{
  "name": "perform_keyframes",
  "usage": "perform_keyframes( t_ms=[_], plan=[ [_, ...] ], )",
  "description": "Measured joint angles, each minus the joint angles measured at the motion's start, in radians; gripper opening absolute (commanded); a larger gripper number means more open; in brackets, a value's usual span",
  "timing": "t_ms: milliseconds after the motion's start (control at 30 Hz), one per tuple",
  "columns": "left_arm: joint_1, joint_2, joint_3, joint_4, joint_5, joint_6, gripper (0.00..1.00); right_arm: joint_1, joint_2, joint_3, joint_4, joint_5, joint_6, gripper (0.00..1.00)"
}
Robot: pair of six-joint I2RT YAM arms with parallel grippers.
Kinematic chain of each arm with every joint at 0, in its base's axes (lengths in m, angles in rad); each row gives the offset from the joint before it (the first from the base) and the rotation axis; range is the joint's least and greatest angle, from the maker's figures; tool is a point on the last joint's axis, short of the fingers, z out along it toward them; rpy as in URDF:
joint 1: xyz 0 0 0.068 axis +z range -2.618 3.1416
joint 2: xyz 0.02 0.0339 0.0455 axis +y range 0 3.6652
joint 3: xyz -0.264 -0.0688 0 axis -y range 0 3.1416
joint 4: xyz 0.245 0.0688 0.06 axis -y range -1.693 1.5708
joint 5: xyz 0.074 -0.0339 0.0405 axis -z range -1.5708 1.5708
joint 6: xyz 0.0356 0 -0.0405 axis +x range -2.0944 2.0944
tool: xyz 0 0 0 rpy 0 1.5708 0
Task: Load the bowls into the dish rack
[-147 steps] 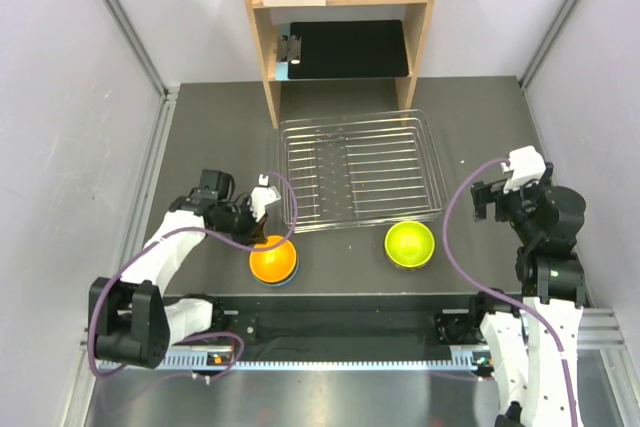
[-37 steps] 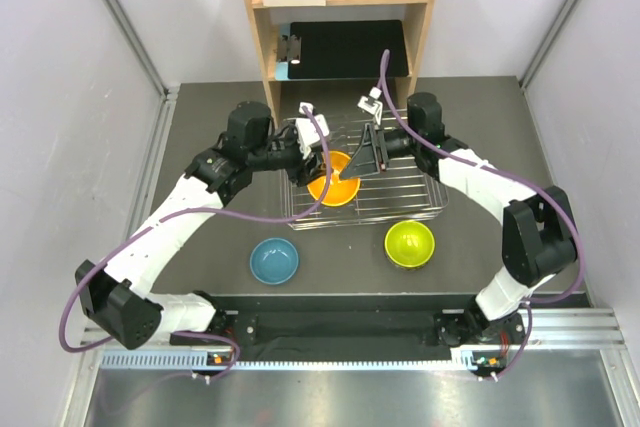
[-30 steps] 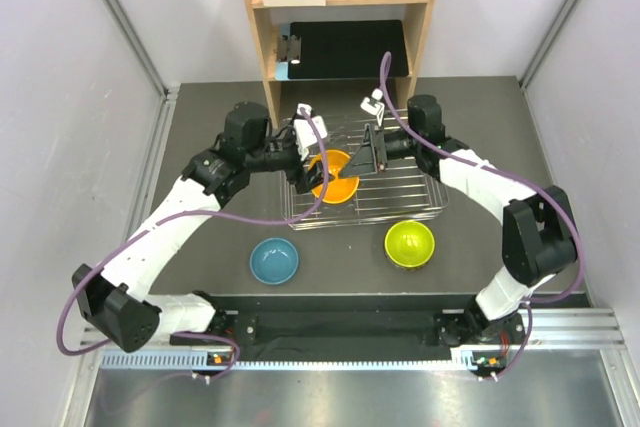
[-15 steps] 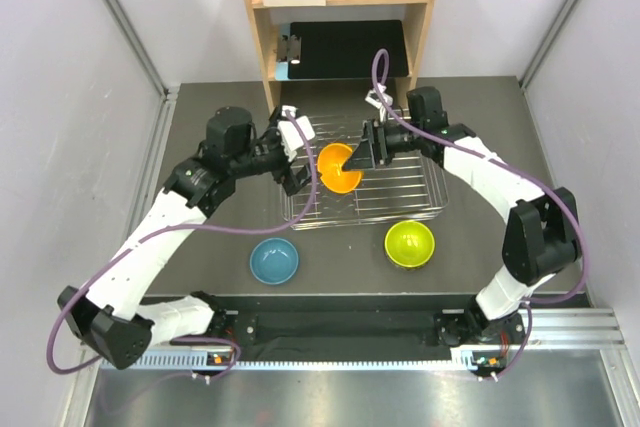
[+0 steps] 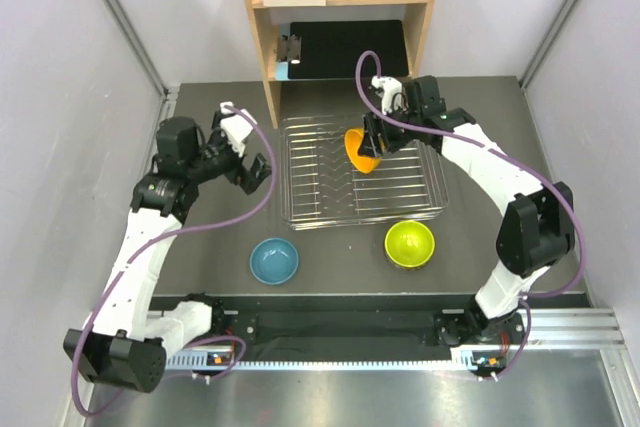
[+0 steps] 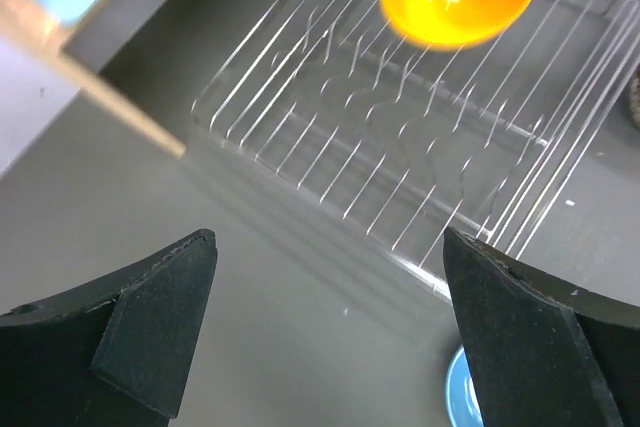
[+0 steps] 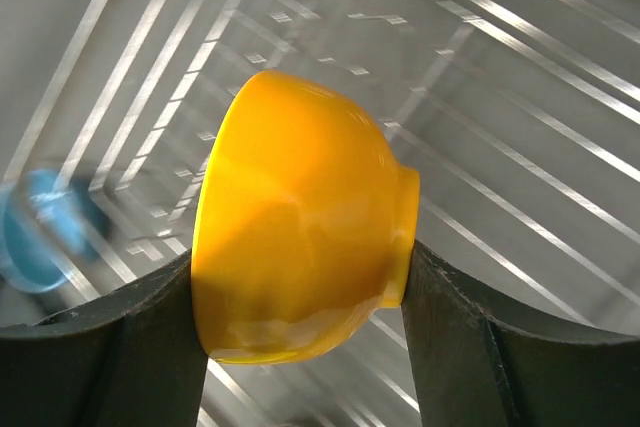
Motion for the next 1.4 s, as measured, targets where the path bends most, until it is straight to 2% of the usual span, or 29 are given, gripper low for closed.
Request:
perform_keyframes(
  t_ms=[100,333,867,1100,1400],
  plan=[
    [0.069,-0.032,-0.049,-0.012,0.039,0.0,0.99,0.001,0.006,0.019,-0.01,0.088,-0.037,0.0],
    [0.127,-0.071,-0.142,-0.05,0.095,0.006,0.99,0.027,0.008,0.051,-0.005,0.28,-0.11,0.0],
    [0.295,-0.091,-0.27,-0.155,0.156,0.063,0.99,0.248,0.082,0.067,0.059,0.705,-0.365,0.0],
    [0.339,-0.15,-0.311,-0.172,0.181,0.063,0.99,0.27,0.132,0.107,0.087,0.806,-0.502,0.0],
    [0.364,-0.171,-0.357,-0.171,0.183,0.054,0.99,0.314,0.179,0.13,0.127,0.855,-0.644,0.0]
  ],
)
